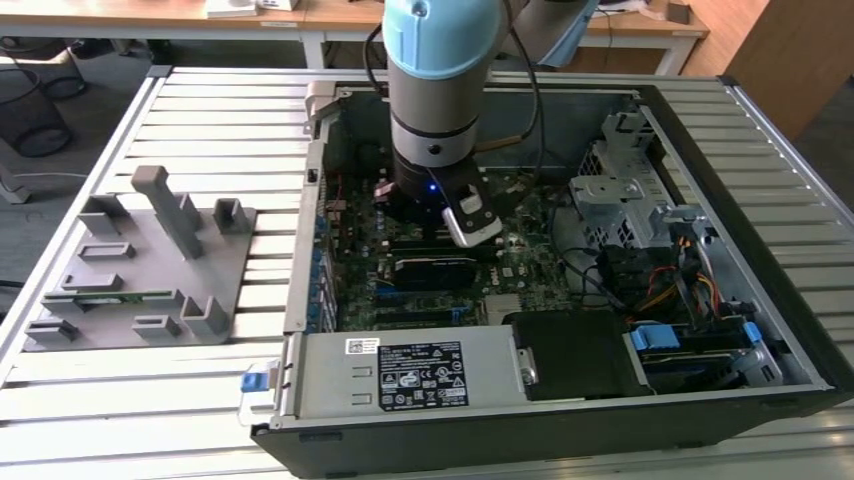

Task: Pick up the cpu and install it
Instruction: 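Install the second cpu locking lever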

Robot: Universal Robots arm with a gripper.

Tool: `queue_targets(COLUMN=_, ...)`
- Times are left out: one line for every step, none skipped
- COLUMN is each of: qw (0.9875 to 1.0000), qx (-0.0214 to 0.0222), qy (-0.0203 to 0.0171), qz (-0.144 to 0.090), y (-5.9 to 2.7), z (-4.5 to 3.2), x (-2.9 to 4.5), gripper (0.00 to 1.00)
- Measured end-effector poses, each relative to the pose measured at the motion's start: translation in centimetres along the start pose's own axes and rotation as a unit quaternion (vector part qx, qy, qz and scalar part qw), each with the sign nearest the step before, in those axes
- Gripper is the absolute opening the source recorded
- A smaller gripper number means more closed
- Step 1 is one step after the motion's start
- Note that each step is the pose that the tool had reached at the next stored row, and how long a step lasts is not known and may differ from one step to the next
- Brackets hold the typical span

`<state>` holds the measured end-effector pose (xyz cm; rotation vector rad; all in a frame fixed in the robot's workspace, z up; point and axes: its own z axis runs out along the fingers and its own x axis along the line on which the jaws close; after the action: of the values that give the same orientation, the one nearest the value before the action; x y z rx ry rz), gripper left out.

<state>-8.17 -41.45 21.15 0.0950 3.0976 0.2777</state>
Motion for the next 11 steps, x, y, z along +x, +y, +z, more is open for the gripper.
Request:
queue_targets(qw=1.0, qx=-0.0014, qy=0.0001, qz=0.0, y=-0.03, z=0.04, x=0.07, gripper=0.11)
queue_targets(qw=1.0, qx=-0.0025, qy=0.0002, qz=0.0, y=-0.08, z=0.08, x=0.15, gripper=0.11)
queue_targets(qw=1.0, qx=-0.003, qy=0.0002, qz=0.0, y=-0.13, z=0.1, x=0.17, gripper=0.11)
queue_targets(qw=1.0, qx=-0.0037, qy=0.0002, qz=0.0, y=-0.21, z=0.13, x=0.17, gripper=0.11)
queue_targets(qw=1.0, qx=-0.0045, qy=0.0003, qz=0.0, y=-0.31, z=0.13, x=0.17, gripper=0.11)
queue_targets(qw=1.0, qx=-0.0059, qy=0.0003, qz=0.0, y=-0.42, z=0.13, x=0.16, gripper=0.11)
queue_targets(qw=1.0, qx=-0.0073, qy=0.0004, qz=0.0, y=-0.51, z=0.14, x=0.16, gripper=0.11)
queue_targets(qw=1.0, qx=-0.0086, qy=0.0005, qz=0.0, y=-0.58, z=0.15, x=0.16, gripper=0.11)
queue_targets(qw=0.9999, qx=-0.0101, qy=0.0006, qz=0.0, y=-0.63, z=0.17, x=0.18, gripper=0.11)
queue_targets(qw=0.9999, qx=-0.0117, qy=0.0007, qz=0.0, y=-0.67, z=0.21, x=0.2, gripper=0.11)
queue_targets(qw=0.9999, qx=-0.0138, qy=0.0008, qz=0.0, y=-0.71, z=0.23, x=0.25, gripper=0.11)
